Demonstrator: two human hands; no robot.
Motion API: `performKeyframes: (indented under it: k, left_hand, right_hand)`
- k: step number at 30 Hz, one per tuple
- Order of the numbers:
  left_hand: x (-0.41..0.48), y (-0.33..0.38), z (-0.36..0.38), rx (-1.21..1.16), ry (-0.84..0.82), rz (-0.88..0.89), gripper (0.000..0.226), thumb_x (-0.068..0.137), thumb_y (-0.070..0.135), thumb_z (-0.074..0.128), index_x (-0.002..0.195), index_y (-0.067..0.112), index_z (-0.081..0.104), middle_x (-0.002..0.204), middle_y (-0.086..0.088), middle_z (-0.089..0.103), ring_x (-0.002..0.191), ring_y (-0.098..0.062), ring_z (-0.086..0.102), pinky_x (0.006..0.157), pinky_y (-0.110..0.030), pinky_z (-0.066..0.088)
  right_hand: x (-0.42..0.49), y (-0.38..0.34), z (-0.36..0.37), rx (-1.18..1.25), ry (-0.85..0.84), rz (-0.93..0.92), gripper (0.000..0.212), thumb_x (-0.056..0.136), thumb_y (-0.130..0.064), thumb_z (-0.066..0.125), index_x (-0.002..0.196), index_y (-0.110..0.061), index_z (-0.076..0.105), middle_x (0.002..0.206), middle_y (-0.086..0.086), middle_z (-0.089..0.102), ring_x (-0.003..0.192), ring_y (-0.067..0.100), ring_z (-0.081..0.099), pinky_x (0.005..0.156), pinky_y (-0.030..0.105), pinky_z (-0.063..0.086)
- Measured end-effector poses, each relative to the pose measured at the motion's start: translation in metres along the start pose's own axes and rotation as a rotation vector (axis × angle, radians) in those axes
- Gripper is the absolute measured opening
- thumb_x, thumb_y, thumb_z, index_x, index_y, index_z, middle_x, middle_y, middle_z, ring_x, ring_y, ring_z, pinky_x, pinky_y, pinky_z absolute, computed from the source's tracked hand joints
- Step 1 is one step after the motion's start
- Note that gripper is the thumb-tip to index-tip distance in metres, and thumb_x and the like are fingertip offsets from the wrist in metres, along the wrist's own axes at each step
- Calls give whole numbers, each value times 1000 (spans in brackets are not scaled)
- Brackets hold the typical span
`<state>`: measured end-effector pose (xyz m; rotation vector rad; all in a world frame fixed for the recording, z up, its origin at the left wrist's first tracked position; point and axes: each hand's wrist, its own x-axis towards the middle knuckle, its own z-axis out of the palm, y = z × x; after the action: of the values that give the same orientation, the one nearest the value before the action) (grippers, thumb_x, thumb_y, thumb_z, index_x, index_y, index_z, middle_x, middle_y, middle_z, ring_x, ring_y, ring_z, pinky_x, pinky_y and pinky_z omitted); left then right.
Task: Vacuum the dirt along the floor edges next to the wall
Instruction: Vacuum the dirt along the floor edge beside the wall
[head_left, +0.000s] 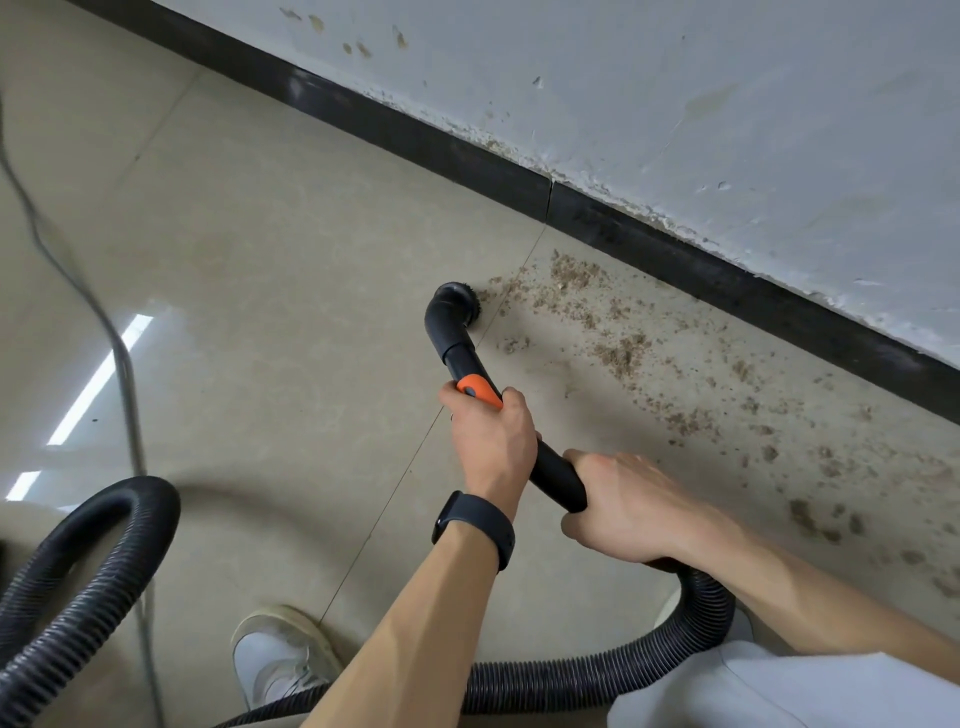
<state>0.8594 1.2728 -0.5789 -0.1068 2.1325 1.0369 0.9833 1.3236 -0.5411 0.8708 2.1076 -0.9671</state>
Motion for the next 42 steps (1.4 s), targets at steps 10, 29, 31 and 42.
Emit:
performKeyframes:
  k: [10, 29, 31, 42]
  left_hand:
    - [2, 9, 16, 21, -48, 25, 42, 73, 31, 47, 110, 19, 31, 85, -10, 54, 78, -43, 68, 71, -55, 58]
    - [21, 34, 47, 101, -76, 81, 31, 89, 16, 52, 109, 18, 28, 80, -10, 49, 65, -32, 57, 68, -55, 59]
    - [25, 40, 50, 122, -87, 107, 22, 91, 15, 51, 99, 20, 30, 81, -9, 47, 68, -31, 54, 71, -48, 59]
    - [28, 73, 64, 84, -114, 80, 35, 86, 23, 52, 104, 7, 26, 70, -2, 39, 59, -24, 43, 59, -36, 41]
  right_hand:
    - [-4, 8, -7, 29, 39, 33, 18, 81, -28, 64, 87, -22, 48, 78, 1, 60, 66, 21, 58, 53, 33, 36]
    - [8, 23, -27, 92, 103, 81, 19, 83, -30, 65, 87, -24, 48, 78, 0, 58, 64, 18, 54, 53, 32, 35]
    - [12, 25, -31, 101, 115, 88, 20, 82, -30, 66, 86, -24, 47, 77, 0, 58, 62, 18, 54, 52, 32, 35]
    - [26, 33, -49, 121, 147, 123, 20, 82, -30, 66, 87, -23, 48, 79, 1, 61, 64, 20, 58, 54, 32, 40]
